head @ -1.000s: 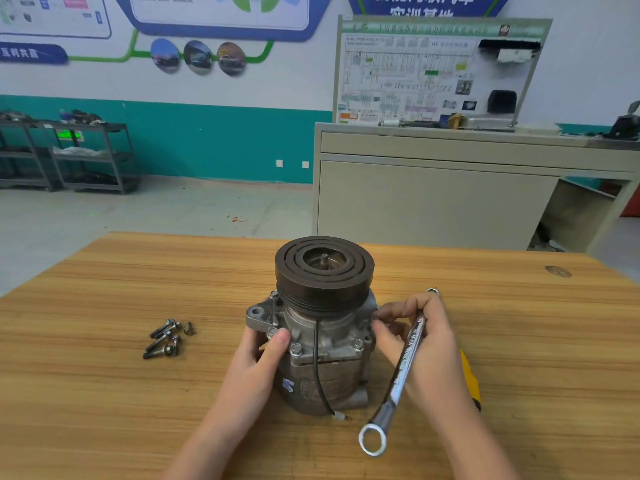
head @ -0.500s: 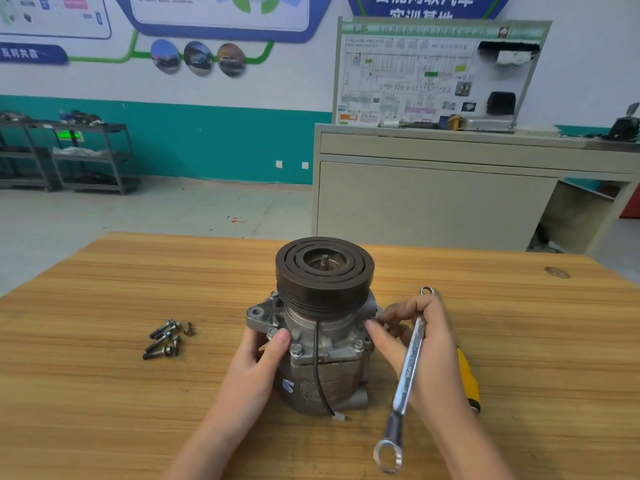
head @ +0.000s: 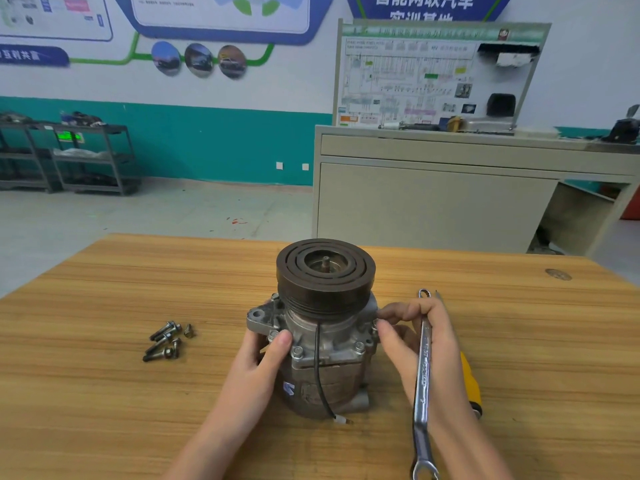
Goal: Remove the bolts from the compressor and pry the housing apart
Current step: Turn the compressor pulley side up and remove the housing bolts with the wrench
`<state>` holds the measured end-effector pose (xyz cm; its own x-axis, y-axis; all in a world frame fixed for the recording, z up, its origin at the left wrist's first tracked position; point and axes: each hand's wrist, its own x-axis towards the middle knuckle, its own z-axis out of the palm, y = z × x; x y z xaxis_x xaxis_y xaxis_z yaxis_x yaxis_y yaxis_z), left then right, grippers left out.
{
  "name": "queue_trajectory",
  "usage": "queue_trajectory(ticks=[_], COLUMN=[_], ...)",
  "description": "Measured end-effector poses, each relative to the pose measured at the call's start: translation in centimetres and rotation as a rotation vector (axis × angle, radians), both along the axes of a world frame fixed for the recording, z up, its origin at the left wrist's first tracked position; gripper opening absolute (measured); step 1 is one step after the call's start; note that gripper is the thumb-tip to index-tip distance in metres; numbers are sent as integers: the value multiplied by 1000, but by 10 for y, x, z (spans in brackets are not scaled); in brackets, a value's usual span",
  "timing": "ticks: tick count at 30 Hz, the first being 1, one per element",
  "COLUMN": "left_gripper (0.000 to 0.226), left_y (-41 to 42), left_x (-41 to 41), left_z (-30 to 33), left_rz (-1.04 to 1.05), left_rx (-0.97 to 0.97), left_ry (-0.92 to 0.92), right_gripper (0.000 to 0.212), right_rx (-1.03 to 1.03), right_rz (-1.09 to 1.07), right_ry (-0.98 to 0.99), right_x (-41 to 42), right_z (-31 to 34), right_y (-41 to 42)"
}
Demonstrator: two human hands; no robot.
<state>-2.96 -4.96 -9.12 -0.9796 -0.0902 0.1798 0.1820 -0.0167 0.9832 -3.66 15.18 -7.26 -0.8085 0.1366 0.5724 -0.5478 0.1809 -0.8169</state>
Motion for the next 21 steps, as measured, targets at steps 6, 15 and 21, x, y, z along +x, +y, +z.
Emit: queue_trajectory(ticks=[6, 15, 21], left_gripper=[21, 36, 48], left_y=[0, -1, 0], left_x=[3, 2, 1], left_z=[4, 4, -1], left_rz=[-15, -20, 31], left_rx=[-8, 0, -29], left_ry=[20, 36, 40], right_gripper=[28, 17, 32], right_rx=[12, -15, -16], right_rz=[17, 11, -28], right_ry=[-3, 12, 8], right_x=[-4, 0, 0], right_z=[-4, -1, 3], right_y=[0, -3, -3])
